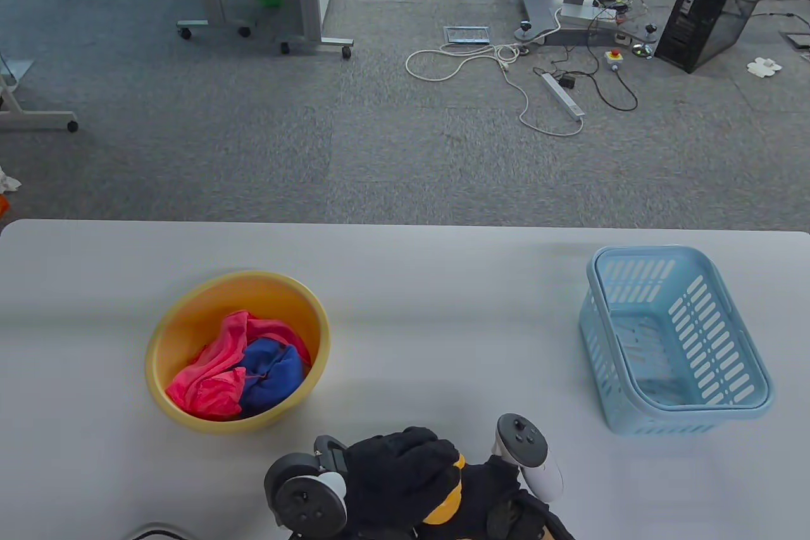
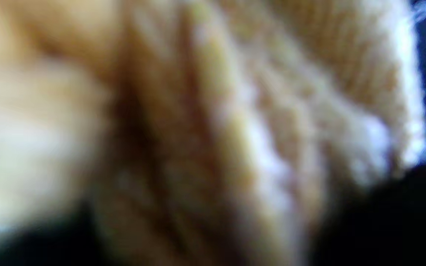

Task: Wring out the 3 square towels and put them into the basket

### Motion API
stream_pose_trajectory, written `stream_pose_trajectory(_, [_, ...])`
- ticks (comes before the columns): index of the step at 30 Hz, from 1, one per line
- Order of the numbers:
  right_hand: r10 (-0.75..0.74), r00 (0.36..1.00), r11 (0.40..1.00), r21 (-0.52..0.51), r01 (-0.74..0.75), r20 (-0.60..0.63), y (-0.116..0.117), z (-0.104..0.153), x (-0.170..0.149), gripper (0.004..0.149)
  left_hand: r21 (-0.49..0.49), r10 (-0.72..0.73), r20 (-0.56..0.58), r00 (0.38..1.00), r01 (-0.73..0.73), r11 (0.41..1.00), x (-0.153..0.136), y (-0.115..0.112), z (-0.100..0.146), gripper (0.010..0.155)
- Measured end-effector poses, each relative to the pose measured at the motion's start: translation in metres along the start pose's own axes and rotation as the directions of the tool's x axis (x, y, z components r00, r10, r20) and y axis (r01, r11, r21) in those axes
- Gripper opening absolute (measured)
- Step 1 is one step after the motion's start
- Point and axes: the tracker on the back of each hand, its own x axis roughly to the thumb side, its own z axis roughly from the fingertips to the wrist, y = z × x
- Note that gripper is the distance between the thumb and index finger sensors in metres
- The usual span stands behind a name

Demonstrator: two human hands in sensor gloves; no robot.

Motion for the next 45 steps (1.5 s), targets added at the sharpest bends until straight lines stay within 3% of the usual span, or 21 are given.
stream_pose_trajectory(5, [0.142, 0.989, 0.973, -0.177, -0.146, -0.037, -0.01, 0.008, 0.004, 0.085, -0.034, -0.073, -0.109, 0.991, 0.07, 0.997, -0.008, -0.003, 0.002, 0.053])
stream_pose_trajectory(14, [0.269, 0.959, 0.898, -0.336, -0.283, -0.089, -0.012, 0.016, 0.012, 0.079, -0.082, -0.068, -0.265, 0.962, 0.048, 0.996, -0.018, -0.003, 0.006, 0.066])
stream_pose_trajectory(20, [0.445, 0.871, 0.715, -0.502, -0.486, -0.21, -0.008, 0.021, 0.017, 0.075, -0.126, -0.112, -0.404, 0.908, 0.065, 0.99, -0.03, -0.005, 0.011, 0.067])
stream_pose_trajectory(24, [0.528, 0.806, 0.6, -0.556, -0.576, -0.266, -0.005, 0.022, 0.021, 0.073, -0.133, -0.087, -0.472, 0.877, 0.026, 0.991, -0.04, -0.006, 0.014, 0.066])
stream_pose_trajectory(30, [0.661, 0.669, 0.409, -0.584, -0.701, -0.34, 0.008, 0.024, 0.033, 0.073, -0.153, -0.03, -0.56, 0.828, -0.067, 0.986, -0.048, -0.001, 0.016, 0.065])
stream_pose_trajectory(33, [0.694, 0.62, 0.343, -0.589, -0.732, -0.366, 0.012, 0.024, 0.034, 0.073, -0.154, -0.004, -0.605, 0.796, -0.112, 0.982, -0.054, -0.003, 0.02, 0.065])
stream_pose_trajectory(37, [0.789, 0.436, 0.151, -0.551, -0.821, -0.433, 0.025, 0.022, 0.044, 0.071, -0.134, 0.021, -0.68, 0.733, -0.153, 0.979, -0.061, -0.002, 0.026, 0.059])
stream_pose_trajectory(45, [0.814, 0.348, 0.045, -0.548, -0.835, -0.465, 0.036, 0.014, 0.04, 0.071, -0.132, 0.042, -0.705, 0.708, -0.189, 0.973, -0.07, 0.004, 0.03, 0.06])
